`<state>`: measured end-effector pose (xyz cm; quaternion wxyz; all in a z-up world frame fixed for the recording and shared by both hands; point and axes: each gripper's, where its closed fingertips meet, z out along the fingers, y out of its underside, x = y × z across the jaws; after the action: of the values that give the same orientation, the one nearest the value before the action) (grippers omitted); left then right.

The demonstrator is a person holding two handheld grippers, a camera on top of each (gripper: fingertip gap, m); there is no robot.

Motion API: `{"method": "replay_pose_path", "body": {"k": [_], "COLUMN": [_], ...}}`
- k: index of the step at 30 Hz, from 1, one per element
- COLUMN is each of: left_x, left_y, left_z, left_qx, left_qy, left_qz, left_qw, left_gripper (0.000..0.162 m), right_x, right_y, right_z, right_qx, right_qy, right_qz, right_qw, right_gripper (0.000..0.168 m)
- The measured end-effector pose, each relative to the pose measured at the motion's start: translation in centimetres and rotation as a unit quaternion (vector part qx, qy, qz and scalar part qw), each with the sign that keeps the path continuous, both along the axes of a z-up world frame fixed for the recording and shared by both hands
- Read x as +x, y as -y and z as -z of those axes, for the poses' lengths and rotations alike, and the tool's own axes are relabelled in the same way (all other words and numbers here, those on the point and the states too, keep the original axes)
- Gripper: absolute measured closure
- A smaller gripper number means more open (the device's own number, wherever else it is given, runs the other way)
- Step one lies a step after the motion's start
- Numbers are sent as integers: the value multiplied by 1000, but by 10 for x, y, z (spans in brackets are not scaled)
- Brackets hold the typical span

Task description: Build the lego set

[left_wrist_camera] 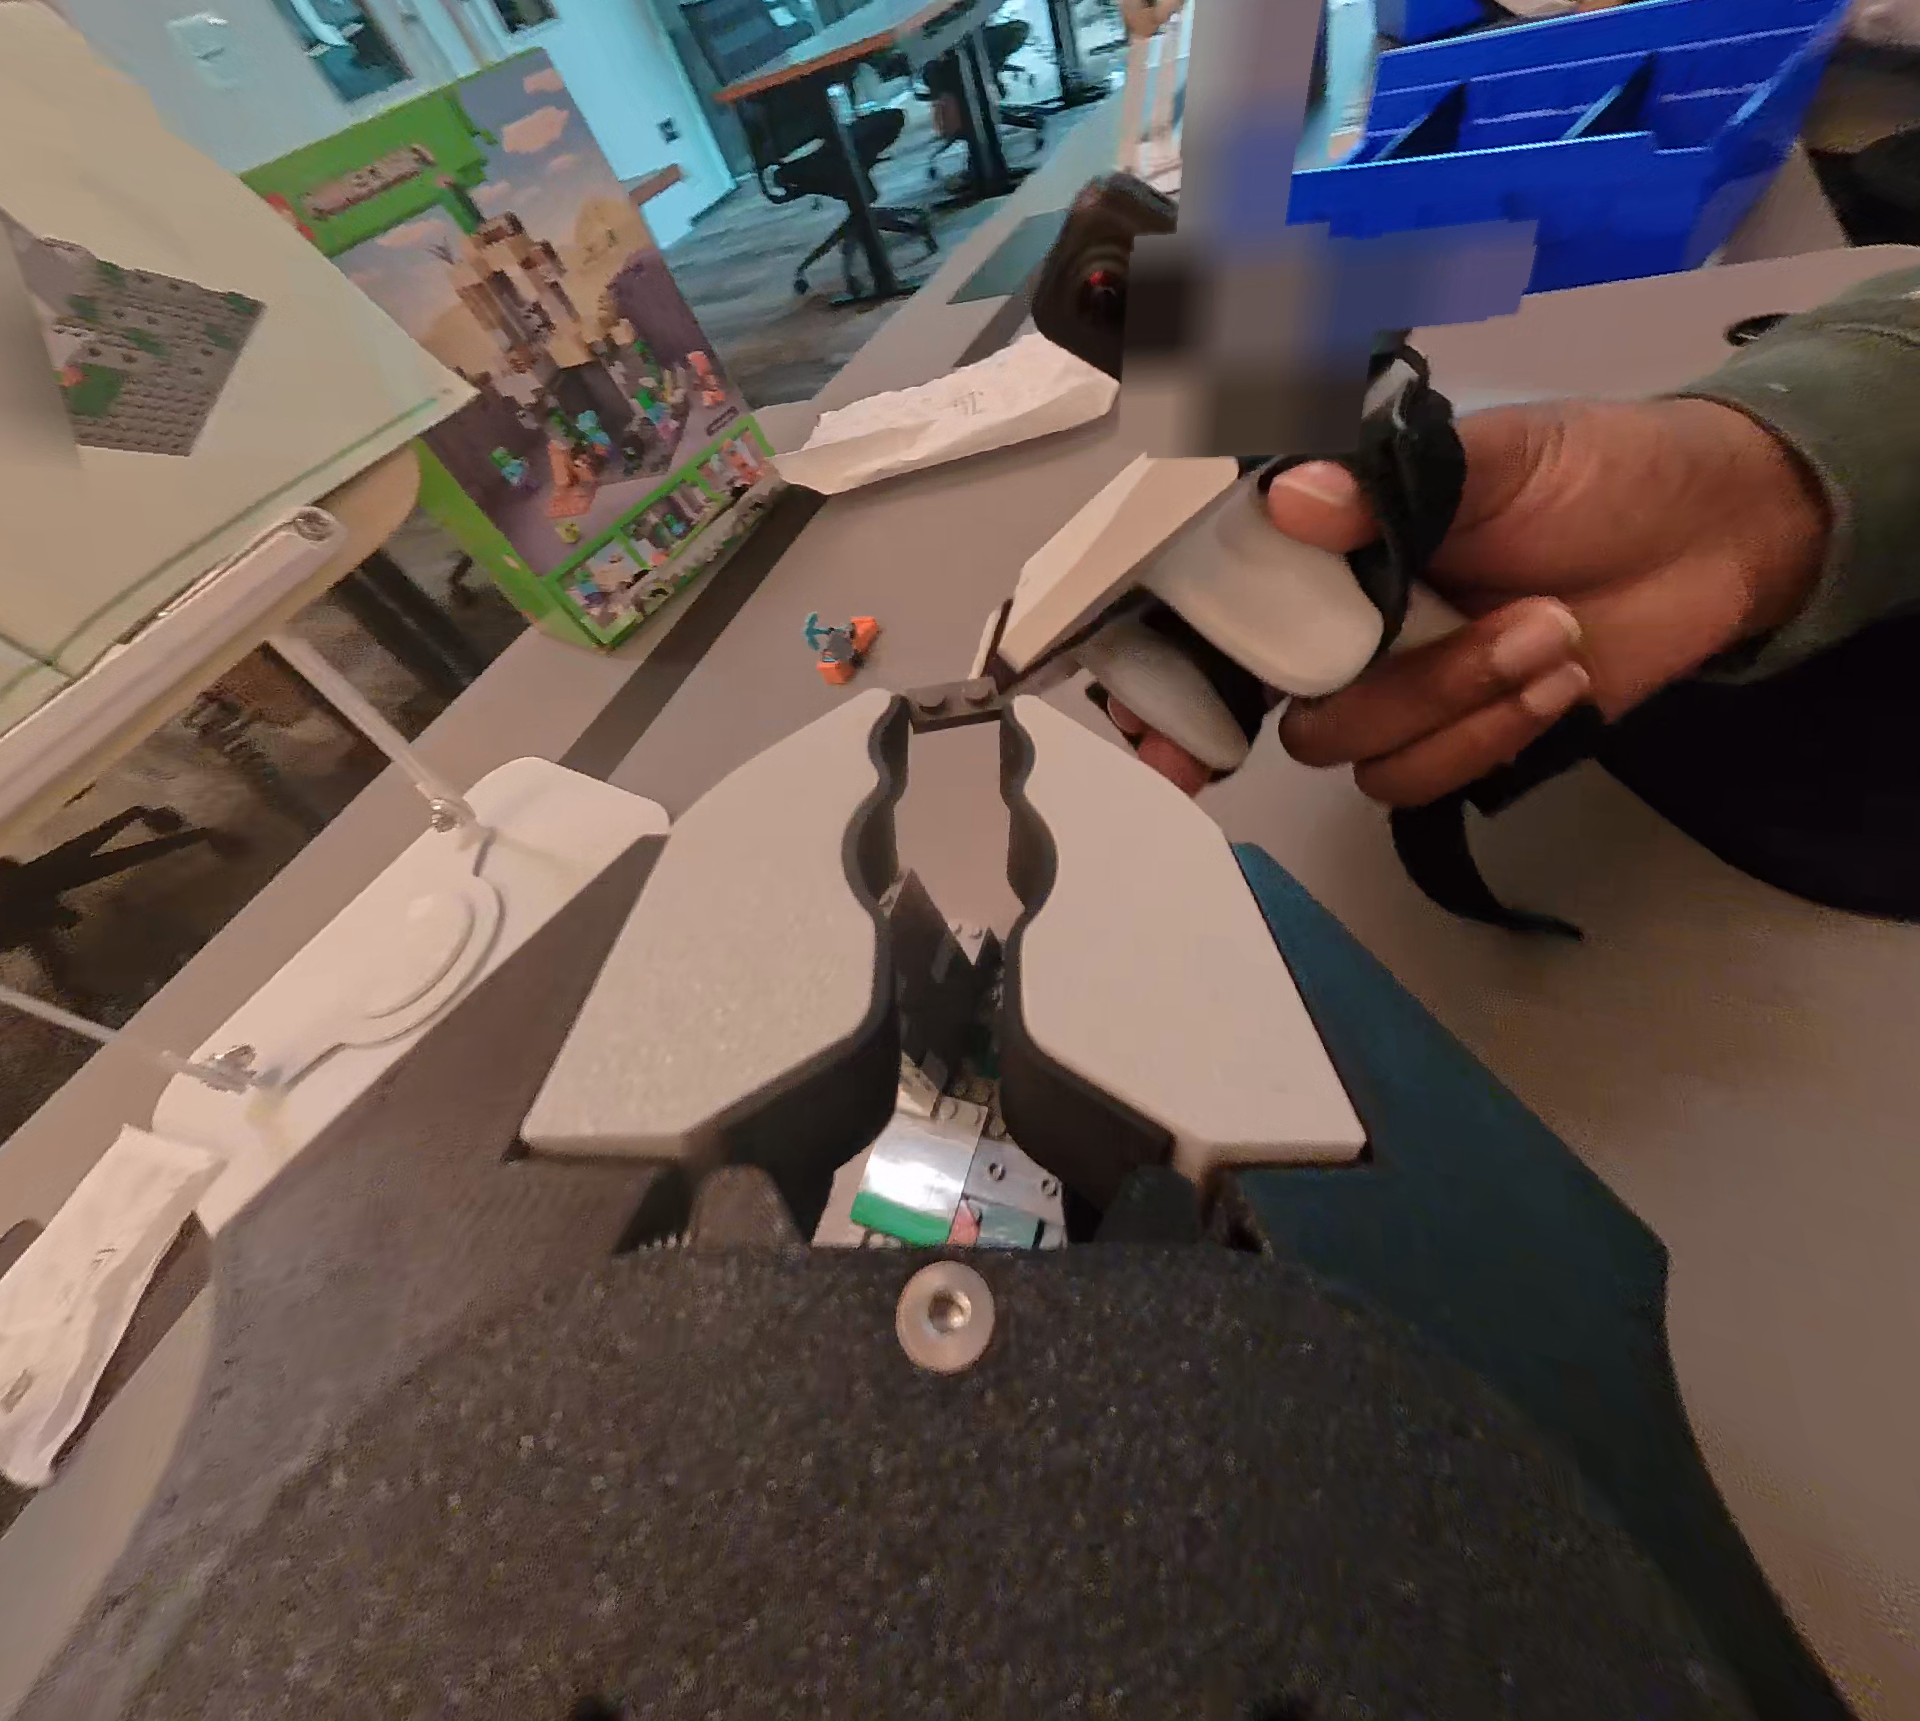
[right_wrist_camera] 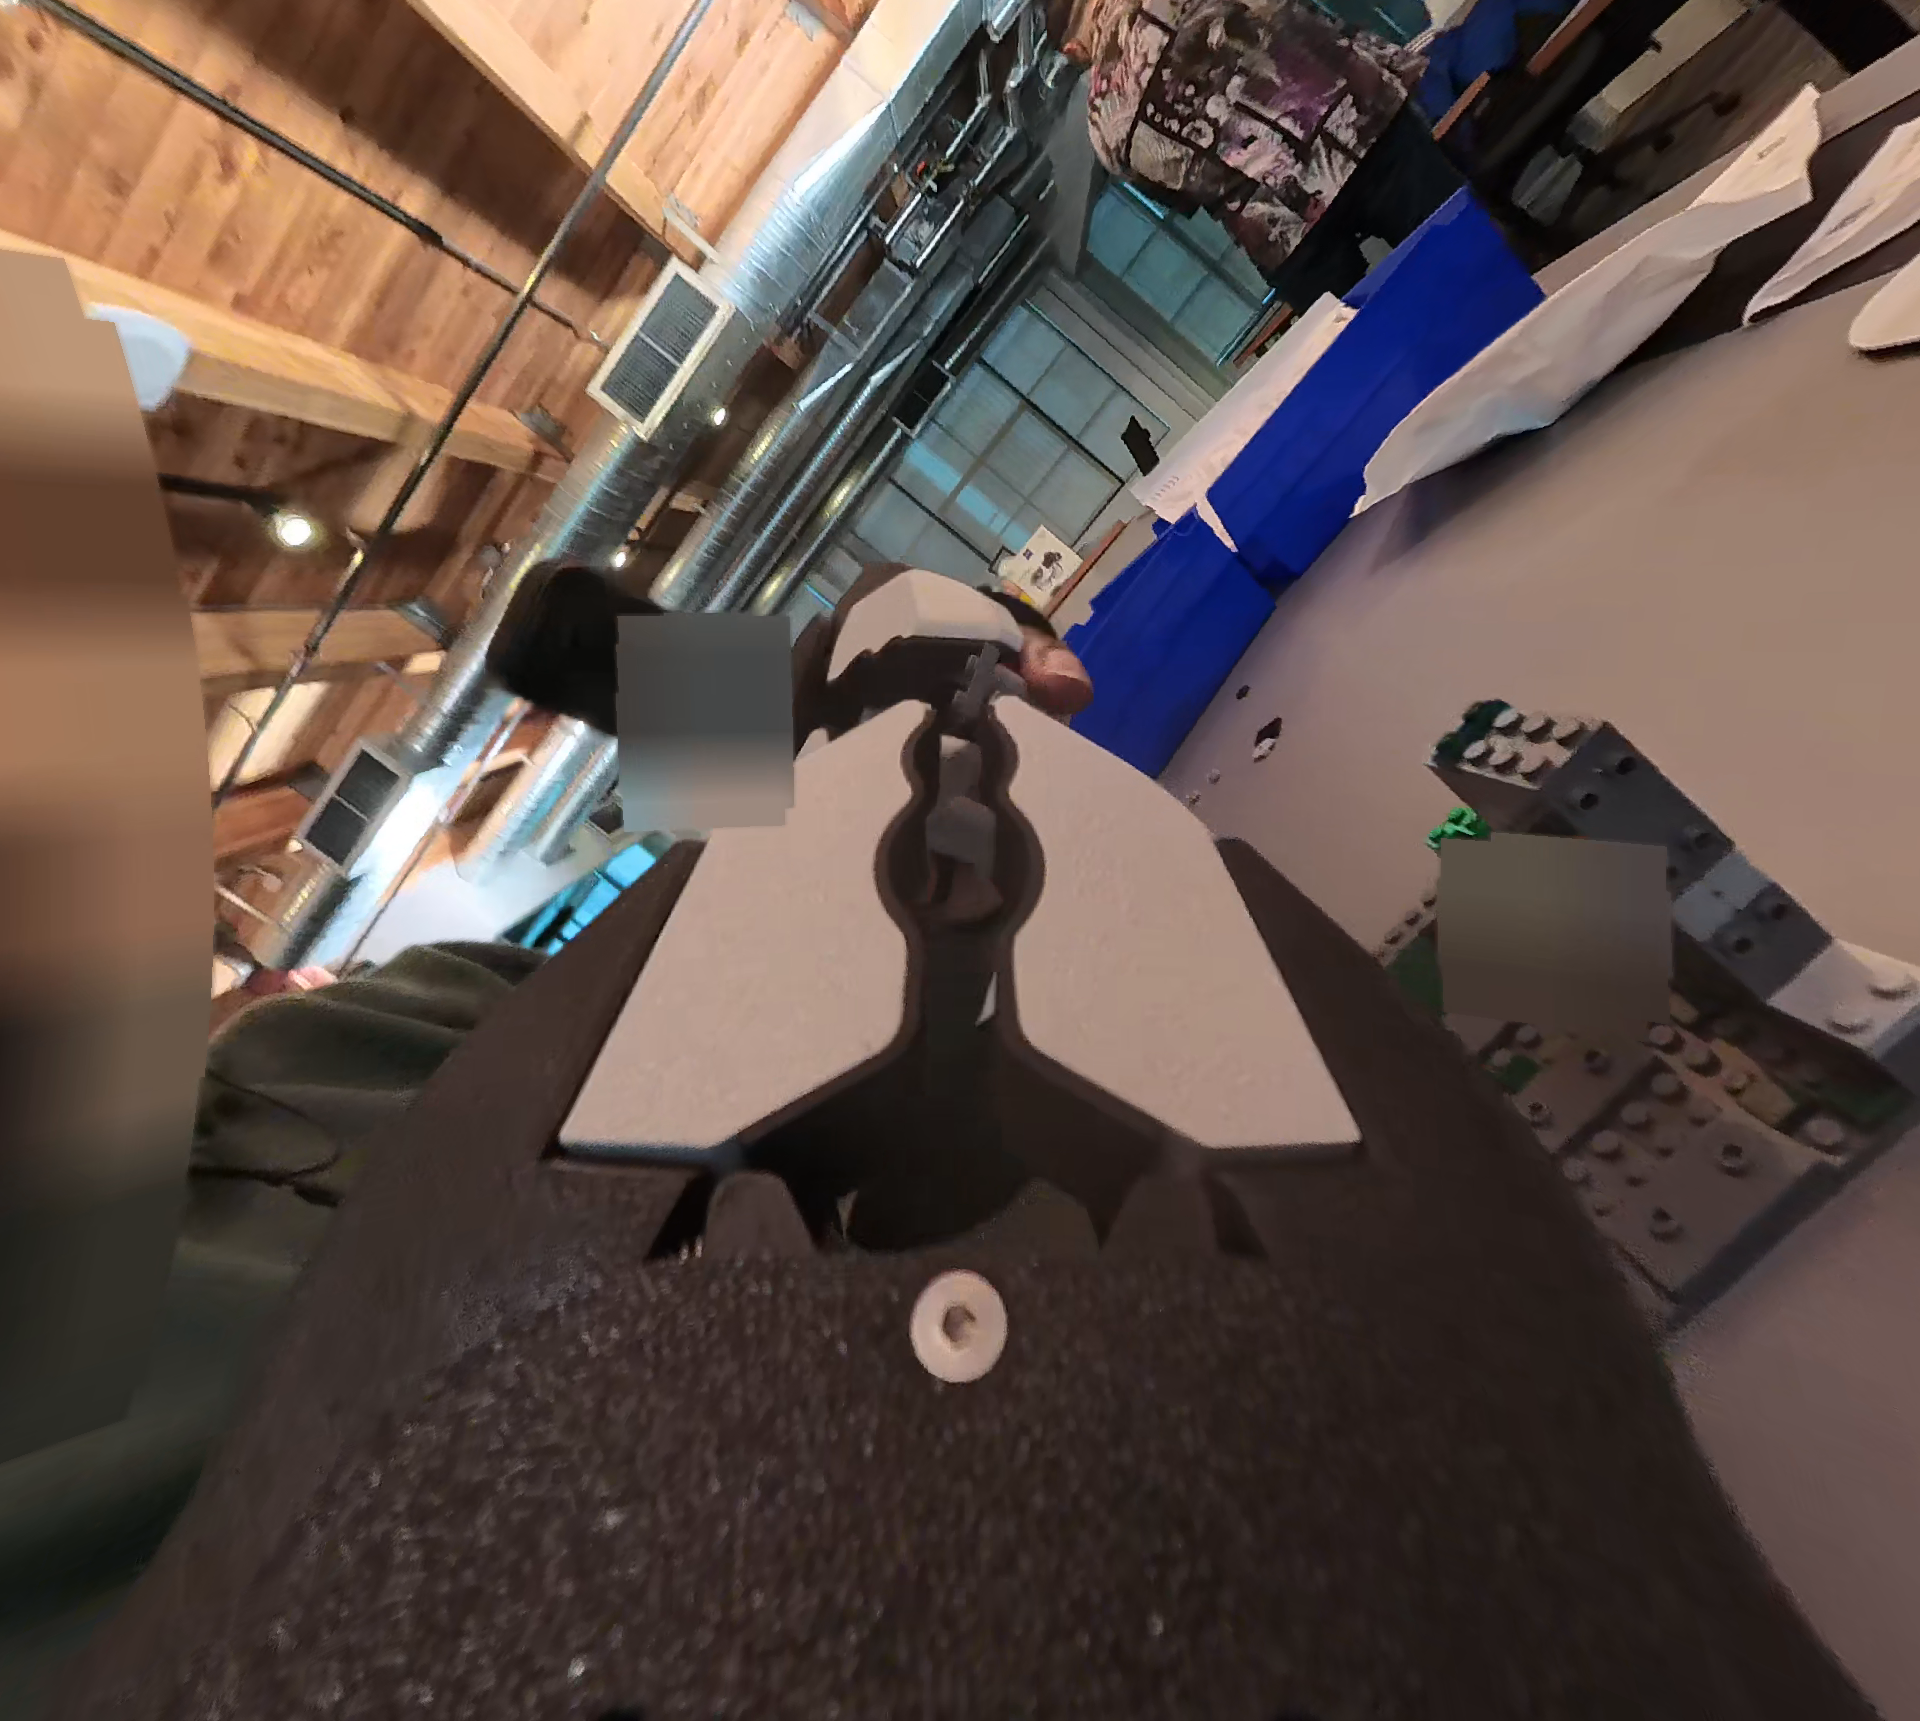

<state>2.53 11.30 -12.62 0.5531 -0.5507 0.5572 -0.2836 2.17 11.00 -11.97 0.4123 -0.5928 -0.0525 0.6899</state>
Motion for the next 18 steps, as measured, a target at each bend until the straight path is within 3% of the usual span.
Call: {"method": "replay_pose_path", "body": {"k": [7,12,18], "left_x": [-29,-31,-19], "left_y": [-31,-50,-52], "left_z": [36,62,75], "left_qx": [-69,-127,-135], "left_qy": [-60,-69,-75], "left_qz": [103,143,160], "left_qw": [990,979,975], "left_gripper": [146,146,146], "right_x": [11,17,17], "right_y": [-4,-7,-11], "right_z": [5,11,25], "right_qx": [76,80,64], "right_qy": [99,112,119], "right_qz": [13,10,-5], "right_qw": [992,990,991], "right_gripper": [155,156,156]}}
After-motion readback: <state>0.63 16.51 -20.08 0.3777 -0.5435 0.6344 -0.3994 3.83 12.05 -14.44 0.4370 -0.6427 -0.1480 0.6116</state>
